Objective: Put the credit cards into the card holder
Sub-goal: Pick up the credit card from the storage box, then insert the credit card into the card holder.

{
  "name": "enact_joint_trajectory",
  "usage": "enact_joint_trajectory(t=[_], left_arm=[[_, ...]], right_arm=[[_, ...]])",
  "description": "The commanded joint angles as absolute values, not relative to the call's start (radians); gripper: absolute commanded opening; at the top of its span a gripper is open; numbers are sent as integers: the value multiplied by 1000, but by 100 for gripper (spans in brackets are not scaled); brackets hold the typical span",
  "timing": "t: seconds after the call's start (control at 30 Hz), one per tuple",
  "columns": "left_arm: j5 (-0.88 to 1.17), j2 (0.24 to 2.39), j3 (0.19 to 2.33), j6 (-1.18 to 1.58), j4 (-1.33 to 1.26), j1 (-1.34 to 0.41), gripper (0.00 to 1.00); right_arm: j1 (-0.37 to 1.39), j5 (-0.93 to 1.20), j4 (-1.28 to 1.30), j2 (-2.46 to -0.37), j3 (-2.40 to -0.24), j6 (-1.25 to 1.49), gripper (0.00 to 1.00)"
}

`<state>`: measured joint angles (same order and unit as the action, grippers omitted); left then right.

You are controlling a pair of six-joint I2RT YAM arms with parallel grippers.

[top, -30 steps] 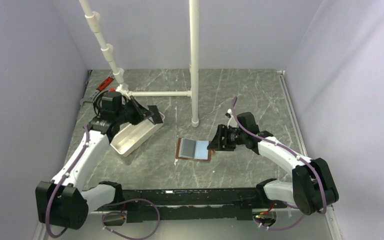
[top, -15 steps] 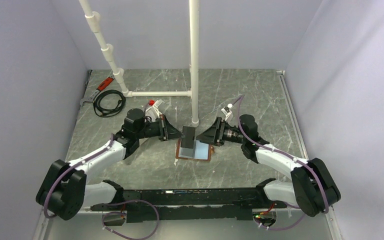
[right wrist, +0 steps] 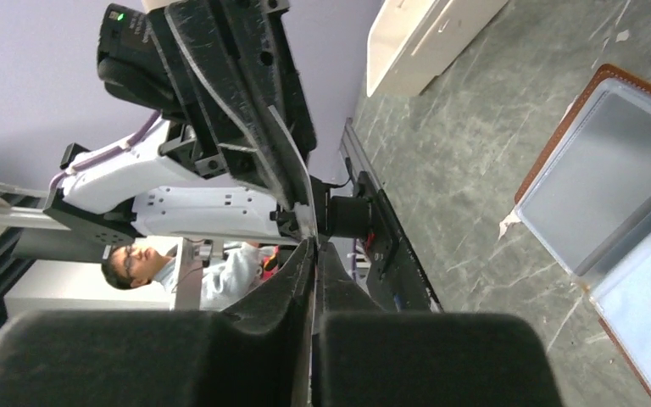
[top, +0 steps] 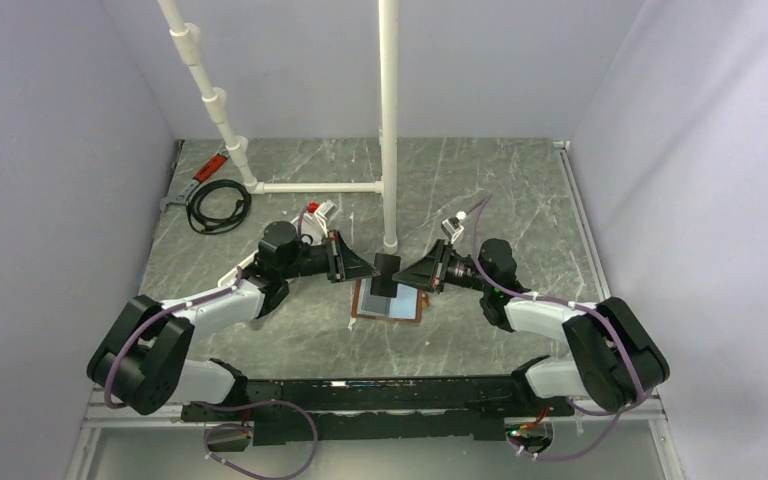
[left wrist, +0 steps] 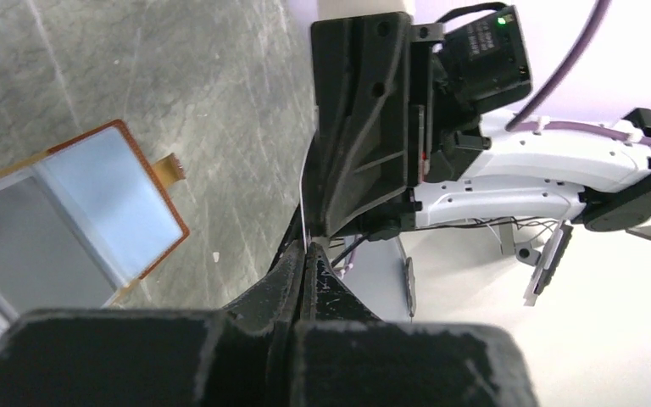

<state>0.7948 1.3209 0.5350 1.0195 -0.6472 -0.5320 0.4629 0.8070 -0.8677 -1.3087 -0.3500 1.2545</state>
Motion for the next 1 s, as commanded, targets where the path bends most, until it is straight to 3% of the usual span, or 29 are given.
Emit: enact_joint_trajectory(t=[0.0,0.17,0.27,0.4,0.63,0.97], left_arm=[[792,1368,561,1035,-672,-541,4],[611,1369,721,813,5,-541,59],[502,1363,763,727,177,-543,66],[389,1429,810,670,300,-560,80],[295,1591,859,666,321,-623,75],[193,1656,899,664,373,-644,57]], right_arm=[[462,852,-951,-1345,-365,1250,0],[415,960,-554,-1409,-440,1000,0],[403,967,-276,-1439,-495,775,0],[399,988,-176,-1482,-535,695,0],[388,960,-144,-1535,-539,669,0],[357,952,-167,-1581,-528,665,0]])
